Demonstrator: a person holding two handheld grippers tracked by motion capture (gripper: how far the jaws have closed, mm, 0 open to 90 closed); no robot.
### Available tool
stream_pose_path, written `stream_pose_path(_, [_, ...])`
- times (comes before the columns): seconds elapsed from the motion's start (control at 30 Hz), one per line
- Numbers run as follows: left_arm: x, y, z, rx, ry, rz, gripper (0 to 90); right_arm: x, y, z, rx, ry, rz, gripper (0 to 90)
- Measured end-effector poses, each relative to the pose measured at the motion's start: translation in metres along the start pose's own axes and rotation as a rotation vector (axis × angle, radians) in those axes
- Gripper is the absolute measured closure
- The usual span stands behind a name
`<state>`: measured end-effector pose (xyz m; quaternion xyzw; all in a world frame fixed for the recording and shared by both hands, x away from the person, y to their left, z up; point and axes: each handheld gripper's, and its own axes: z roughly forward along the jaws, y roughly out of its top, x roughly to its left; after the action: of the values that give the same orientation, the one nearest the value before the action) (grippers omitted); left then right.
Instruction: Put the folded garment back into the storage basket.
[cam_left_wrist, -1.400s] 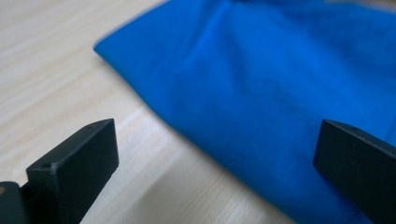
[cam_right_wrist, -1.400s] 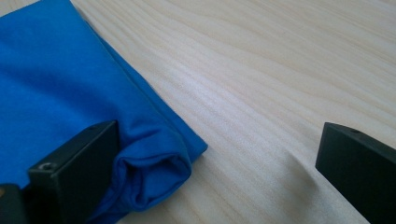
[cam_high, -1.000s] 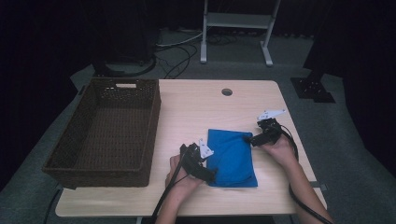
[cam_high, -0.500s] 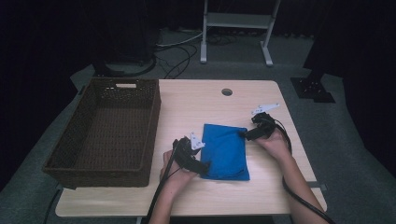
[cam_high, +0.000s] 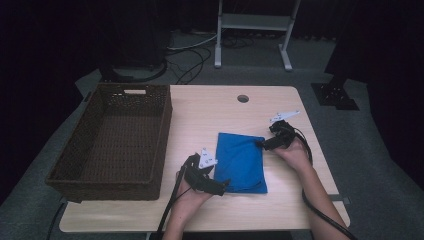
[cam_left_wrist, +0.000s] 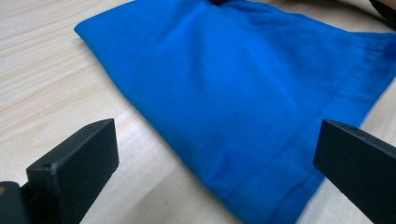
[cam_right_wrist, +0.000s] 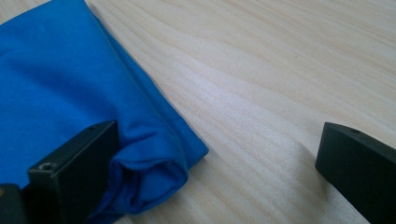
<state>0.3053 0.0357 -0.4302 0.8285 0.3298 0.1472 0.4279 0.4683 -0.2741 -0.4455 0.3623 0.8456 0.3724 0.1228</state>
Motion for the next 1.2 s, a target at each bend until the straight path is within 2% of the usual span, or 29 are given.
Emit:
stream_pose_path(0.13, [-0.006,-0.005,-0.003,-0.009,0.008,0.005,0.0,0.000,0.000,0.000,0.000,0.000,0.002,0.0])
stream_pose_path(0.37, [-0.016,-0.016,-0.001,0.021,0.005,0.021,0.0,0.000,0.000,0.000,-0.001,-0.001,0.001,0.0])
stream_pose_path(0.53, [-0.018,-0.017,0.000,0.031,-0.003,0.037,0.0,0.000,0.000,0.000,-0.002,-0.001,0.002,0.0])
stream_pose_path(0.7, [-0.020,-0.016,0.003,0.080,-0.028,0.046,1.8,0.000,-0.001,0.000,-0.004,-0.002,0.004,0.0])
stream_pose_path(0.9, [-0.021,-0.015,0.006,0.122,-0.016,0.050,4.2,0.000,-0.001,0.000,-0.005,-0.001,0.005,0.0])
stream_pose_path(1.2, [-0.021,-0.015,0.007,0.132,0.002,0.068,4.6,0.000,-0.001,-0.001,-0.005,-0.002,0.006,0.0])
